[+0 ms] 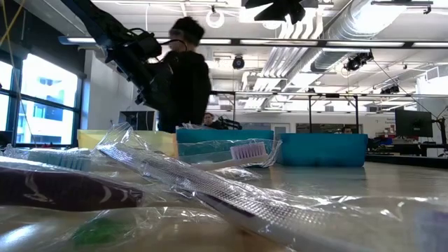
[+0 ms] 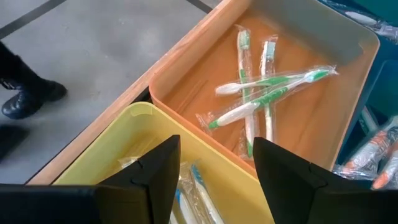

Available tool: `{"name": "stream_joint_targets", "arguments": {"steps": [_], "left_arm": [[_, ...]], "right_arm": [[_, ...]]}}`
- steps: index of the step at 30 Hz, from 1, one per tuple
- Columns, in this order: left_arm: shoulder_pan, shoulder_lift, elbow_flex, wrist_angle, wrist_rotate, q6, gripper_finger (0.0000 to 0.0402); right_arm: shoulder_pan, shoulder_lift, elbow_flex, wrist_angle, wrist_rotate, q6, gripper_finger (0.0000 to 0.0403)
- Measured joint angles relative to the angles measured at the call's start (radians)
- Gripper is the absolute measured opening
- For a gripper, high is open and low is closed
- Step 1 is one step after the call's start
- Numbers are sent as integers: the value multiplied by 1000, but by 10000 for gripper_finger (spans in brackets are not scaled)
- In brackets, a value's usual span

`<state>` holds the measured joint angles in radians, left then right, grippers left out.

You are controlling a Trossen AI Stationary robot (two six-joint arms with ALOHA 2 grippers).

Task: Pick & Place Toothbrushes
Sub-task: Put the orange toothbrush into the dark green bin

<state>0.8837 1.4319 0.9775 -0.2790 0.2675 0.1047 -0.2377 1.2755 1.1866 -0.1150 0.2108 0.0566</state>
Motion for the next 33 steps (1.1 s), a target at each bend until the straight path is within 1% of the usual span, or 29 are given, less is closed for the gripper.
{"name": "stream_joint_targets", "arguments": {"steps": [10,14,18,20,25,29,33], "left_arm": [[0,0,0,-3,-5,-3,198],[-2,-5,0,6,-5,39,198],[-22,-9,0,53,50,94,198],[-33,-27,0,57,74,137,198],[-84,-86,0,38,68,256,198],[-101,-146,0,37,26,279,198],[-99,-209,0,20,17,296,198]], "right_arm": [[0,0,0,0,0,0,258],[0,0,0,0,0,5,258],[0,0,0,0,0,5,258],[0,0,0,0,0,5,258],[0,0,0,0,3,12,258],[-1,0,0,0,4,26,258],[-1,0,0,0,4,26,258]]}}
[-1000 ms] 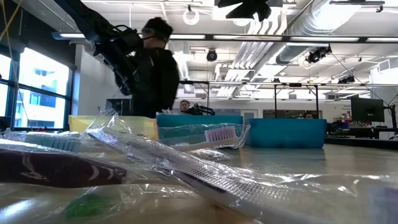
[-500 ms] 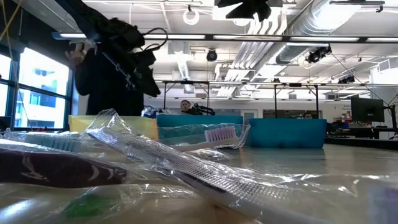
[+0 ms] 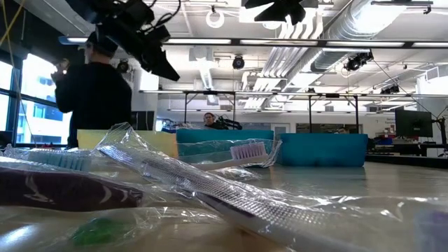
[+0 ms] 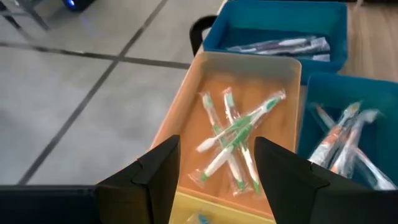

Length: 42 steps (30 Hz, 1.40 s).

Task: Pick & Place Toothbrushes
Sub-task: Put the orange toothbrush into the dark green bin

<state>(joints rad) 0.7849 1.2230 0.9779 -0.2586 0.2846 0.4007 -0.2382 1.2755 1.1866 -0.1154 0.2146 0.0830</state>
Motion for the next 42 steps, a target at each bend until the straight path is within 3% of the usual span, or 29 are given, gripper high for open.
{"name": "stream_joint_targets", "arguments": {"steps": [9,23,33,42], "left_arm": [[0,-142,-16,-103,0,50,198],[-11,-468,-234,-89,20,-5,198],[-215,-658,-368,12,19,-49,198],[-409,-678,-437,114,-17,-124,198]], "right_arm": [[0,0,0,0,0,2,258],[0,0,0,0,0,1,258],[0,0,0,0,-3,1,258],[0,0,0,0,-4,1,258]]}}
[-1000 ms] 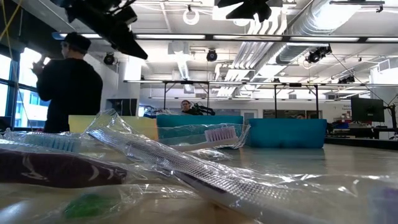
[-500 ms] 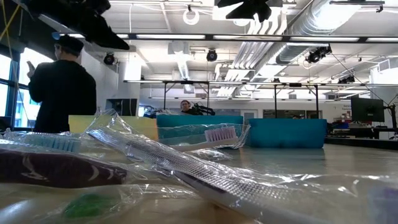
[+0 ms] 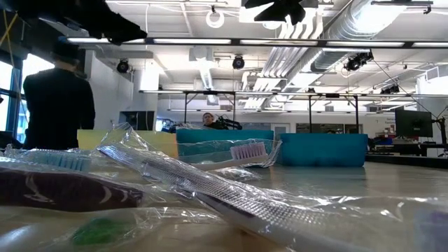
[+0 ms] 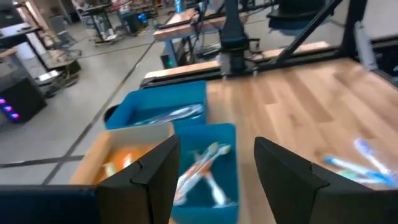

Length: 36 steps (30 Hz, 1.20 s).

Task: Pick & Place Toothbrushes
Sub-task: Put the orange toothbrush into the dark green bin

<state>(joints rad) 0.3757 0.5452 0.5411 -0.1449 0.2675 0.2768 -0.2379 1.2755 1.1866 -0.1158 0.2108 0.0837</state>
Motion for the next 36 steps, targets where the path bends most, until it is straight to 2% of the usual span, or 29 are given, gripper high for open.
{"name": "stream_joint_targets", "arguments": {"steps": [6,10,24,36], "left_arm": [[-120,9,-7,134,-41,-130,198],[-168,7,-7,159,-39,-147,198],[-174,41,-7,136,-40,-148,198],[-173,57,-6,135,-41,-148,198]], "right_arm": [[0,0,0,0,0,2,258],[0,0,0,0,0,2,258],[0,0,0,0,-8,4,258],[0,0,0,0,-8,91,258]]}}
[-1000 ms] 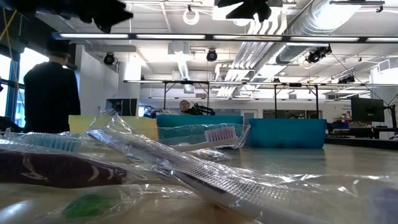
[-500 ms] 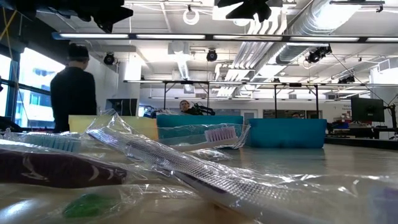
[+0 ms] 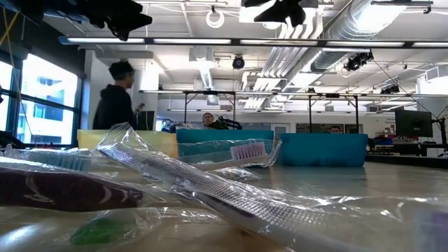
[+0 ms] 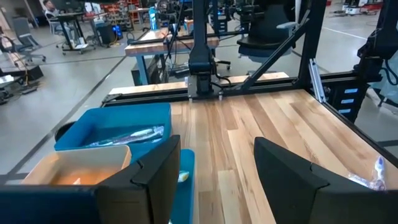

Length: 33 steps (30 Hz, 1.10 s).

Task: Pick & Place Toothbrushes
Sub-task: Put the orange toothbrush into the dark green bin

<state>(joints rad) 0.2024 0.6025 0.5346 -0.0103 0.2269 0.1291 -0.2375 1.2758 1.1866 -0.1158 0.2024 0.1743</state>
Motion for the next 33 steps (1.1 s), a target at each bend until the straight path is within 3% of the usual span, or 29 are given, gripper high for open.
{"name": "stream_joint_targets", "arguments": {"steps": [9,26,33], "left_arm": [[0,0,0,1,0,0,198],[0,5,1,1,-10,72,198],[0,5,1,49,-41,-86,198]], "right_arm": [[13,0,0,0,1,95,258],[75,0,0,0,0,86,258],[71,0,0,-1,1,34,258]]}}
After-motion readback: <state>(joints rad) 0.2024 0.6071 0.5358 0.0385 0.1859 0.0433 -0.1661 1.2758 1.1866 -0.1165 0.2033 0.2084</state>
